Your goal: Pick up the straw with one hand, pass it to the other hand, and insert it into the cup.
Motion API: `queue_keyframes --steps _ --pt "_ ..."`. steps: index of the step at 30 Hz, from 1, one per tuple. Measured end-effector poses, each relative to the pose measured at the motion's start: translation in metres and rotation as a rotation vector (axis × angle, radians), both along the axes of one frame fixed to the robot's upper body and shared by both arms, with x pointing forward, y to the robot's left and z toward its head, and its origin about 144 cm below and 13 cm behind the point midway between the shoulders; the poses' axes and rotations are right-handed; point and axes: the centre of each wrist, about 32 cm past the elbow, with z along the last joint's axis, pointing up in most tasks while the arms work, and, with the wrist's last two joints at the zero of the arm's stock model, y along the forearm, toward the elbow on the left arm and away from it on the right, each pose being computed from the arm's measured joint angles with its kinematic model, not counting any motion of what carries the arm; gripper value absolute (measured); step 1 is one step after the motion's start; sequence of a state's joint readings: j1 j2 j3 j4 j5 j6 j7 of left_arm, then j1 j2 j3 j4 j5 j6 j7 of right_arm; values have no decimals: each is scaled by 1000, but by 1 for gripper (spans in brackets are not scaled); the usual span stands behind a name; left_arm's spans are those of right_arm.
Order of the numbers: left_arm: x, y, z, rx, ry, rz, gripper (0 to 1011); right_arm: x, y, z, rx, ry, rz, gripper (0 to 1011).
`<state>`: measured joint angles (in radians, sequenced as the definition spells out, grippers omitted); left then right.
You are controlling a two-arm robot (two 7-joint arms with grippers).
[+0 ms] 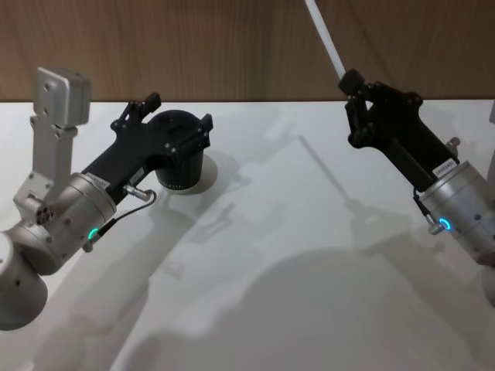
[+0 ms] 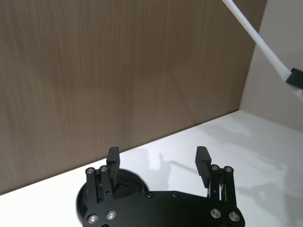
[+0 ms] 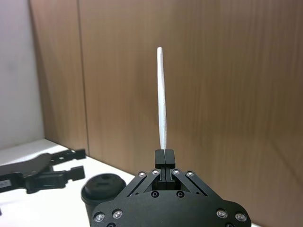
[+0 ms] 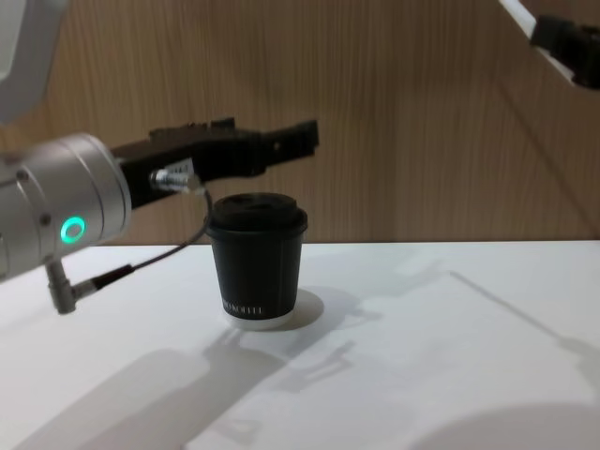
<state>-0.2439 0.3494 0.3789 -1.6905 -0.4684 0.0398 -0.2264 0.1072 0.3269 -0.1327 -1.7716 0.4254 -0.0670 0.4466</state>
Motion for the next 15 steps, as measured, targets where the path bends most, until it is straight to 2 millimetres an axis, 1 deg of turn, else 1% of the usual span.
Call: queue_keyframes --steps 7,15 --pt "4 0 9 -104 23 -75 1003 4 4 3 9 -43 58 1" --pt "8 -3 18 -229 48 -151 1003 6 9 0 6 -58 106 1"
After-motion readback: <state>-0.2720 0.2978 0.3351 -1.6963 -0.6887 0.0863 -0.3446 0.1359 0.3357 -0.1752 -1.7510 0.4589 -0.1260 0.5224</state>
